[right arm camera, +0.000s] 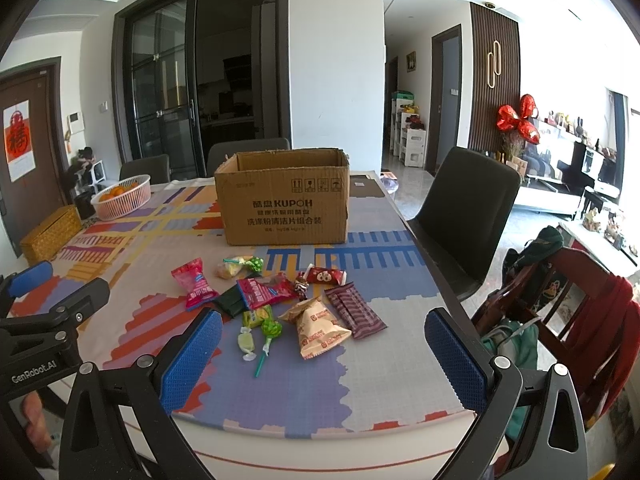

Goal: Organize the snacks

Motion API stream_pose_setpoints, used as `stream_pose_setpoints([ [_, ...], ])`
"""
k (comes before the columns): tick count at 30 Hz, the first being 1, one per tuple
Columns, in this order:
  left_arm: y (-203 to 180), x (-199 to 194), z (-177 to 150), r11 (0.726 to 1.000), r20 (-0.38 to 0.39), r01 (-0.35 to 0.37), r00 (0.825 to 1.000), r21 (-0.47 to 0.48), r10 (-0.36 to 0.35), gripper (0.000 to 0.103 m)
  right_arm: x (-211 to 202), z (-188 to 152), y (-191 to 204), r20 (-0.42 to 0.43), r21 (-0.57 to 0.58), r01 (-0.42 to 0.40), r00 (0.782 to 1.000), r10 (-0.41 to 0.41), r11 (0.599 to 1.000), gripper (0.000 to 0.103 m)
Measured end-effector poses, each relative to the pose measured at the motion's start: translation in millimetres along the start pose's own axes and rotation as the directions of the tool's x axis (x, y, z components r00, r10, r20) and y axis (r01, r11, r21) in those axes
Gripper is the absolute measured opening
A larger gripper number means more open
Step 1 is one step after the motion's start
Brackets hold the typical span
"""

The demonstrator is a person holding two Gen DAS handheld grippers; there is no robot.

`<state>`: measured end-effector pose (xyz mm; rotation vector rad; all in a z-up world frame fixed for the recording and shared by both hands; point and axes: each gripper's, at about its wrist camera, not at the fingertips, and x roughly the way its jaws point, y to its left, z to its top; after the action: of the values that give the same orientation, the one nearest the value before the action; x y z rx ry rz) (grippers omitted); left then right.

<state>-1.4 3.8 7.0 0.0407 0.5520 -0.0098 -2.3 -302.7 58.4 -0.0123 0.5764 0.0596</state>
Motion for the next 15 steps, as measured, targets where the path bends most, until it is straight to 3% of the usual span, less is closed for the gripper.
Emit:
stream_pose_setpoints([
  [15,-2.5,9.8,-2.2,1.000,-0.024,0.008,1.000,0.013,-0.008,0.103,8.9,-6.0,-1.4,-0.015,0.002,-0.009,1.000,0.009,1.000,0.103],
])
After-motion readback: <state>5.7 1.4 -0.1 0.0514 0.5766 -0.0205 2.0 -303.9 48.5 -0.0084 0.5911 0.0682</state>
